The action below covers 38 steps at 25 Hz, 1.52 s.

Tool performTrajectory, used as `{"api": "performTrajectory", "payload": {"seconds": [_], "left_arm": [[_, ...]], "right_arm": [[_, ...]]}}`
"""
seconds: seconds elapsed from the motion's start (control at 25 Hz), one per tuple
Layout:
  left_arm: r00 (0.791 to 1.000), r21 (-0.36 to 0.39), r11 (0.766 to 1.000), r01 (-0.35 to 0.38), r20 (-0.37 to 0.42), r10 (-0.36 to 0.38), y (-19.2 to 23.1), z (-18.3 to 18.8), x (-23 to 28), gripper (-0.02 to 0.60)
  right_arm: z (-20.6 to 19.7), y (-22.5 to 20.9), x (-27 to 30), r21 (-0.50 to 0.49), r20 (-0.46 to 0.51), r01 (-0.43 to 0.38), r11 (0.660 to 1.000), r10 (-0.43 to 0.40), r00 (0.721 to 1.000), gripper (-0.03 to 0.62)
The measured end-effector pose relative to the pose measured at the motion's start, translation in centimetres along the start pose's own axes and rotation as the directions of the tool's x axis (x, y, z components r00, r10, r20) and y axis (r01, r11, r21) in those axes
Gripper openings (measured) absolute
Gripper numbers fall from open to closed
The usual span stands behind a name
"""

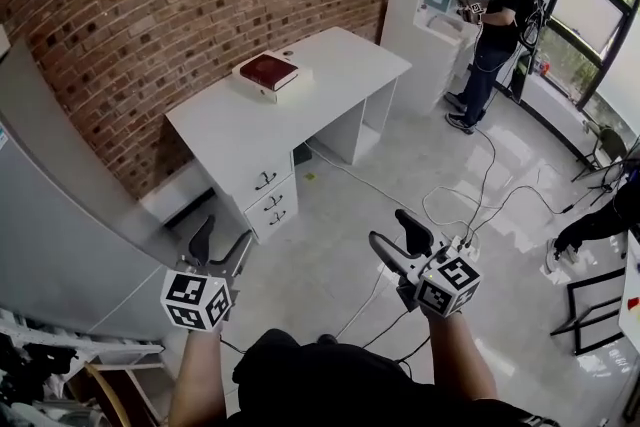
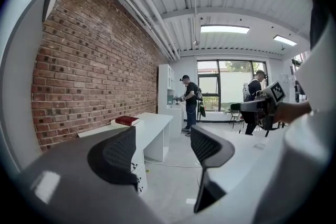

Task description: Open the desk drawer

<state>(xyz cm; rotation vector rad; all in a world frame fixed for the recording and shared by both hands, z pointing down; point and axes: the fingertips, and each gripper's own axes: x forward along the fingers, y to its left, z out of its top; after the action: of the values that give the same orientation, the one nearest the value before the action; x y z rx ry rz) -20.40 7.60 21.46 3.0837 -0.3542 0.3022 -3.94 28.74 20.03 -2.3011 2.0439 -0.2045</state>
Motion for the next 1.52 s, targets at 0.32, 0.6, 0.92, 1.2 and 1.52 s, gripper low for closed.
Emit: {"api": "performTrajectory", "payload": {"seconds": [0.32, 0.6, 0.92, 1.2, 1.52], "left_arm": [[1.0, -0.004, 1.0, 0.003, -0.025, -0.003, -1.0, -0.9, 2.5, 0.311], [0.999, -0.046, 0.999, 0.014, -0.043, -0.016, 1.9, -2.3, 7.1, 0.311], [0.997, -0.087, 0.996, 0.031, -0.071, -0.038, 8.2, -3.3, 15.6, 0.311], [0.995, -0.1, 0.993, 0.061, -0.073, -0.068, 13.3, -1.6, 22.3, 0.311], [0.992, -0.102, 0.992, 0.081, -0.092, -0.09, 15.2, -1.7, 25.8, 0.31]], "right_arm": [[-0.9, -3.4, -0.7, 0.034, -0.019, 0.013, 0.999, -0.012, 1.0, 0.267], [-1.5, -6.4, 2.8, 0.031, -0.052, 0.018, 0.999, -0.016, 0.999, 0.267], [-0.4, -12.2, 12.3, 0.025, -0.08, 0.014, 1.0, -0.012, 0.997, 0.267], [0.4, -14.4, 21.3, 0.023, -0.106, -0.03, 0.999, 0.032, 0.994, 0.267], [-1.0, -16.8, 25.2, 0.046, -0.153, -0.043, 0.998, 0.05, 0.987, 0.267]]}}
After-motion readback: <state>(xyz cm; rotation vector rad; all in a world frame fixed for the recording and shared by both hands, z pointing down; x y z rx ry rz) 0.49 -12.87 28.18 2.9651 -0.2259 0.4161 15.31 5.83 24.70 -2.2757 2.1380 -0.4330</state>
